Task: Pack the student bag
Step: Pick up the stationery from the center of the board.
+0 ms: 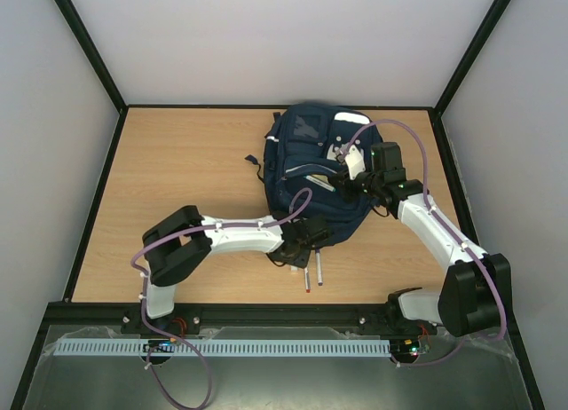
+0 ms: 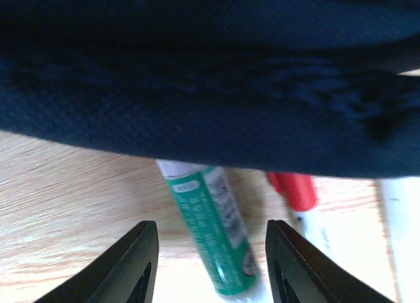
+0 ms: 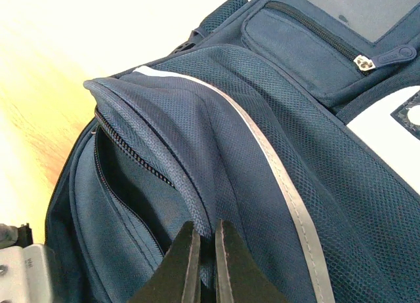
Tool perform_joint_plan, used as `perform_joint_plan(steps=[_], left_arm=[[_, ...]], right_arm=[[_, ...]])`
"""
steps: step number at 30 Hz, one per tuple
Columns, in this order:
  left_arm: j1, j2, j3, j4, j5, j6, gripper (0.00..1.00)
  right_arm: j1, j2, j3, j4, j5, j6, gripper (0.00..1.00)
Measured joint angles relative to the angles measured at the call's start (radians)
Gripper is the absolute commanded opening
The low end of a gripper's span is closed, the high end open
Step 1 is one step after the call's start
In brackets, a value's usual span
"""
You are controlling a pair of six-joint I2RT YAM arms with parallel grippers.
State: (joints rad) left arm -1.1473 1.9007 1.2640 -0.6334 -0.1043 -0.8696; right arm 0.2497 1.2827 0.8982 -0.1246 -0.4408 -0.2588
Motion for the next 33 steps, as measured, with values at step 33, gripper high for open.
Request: perform_joint_plan(steps=[33], left_arm=[[0.159, -0.040, -0.064, -0.072, 0.056, 0.347, 0.32]], right_arm=[[0.000, 0.000, 0.000, -0.009, 0.000, -0.006, 0.01]])
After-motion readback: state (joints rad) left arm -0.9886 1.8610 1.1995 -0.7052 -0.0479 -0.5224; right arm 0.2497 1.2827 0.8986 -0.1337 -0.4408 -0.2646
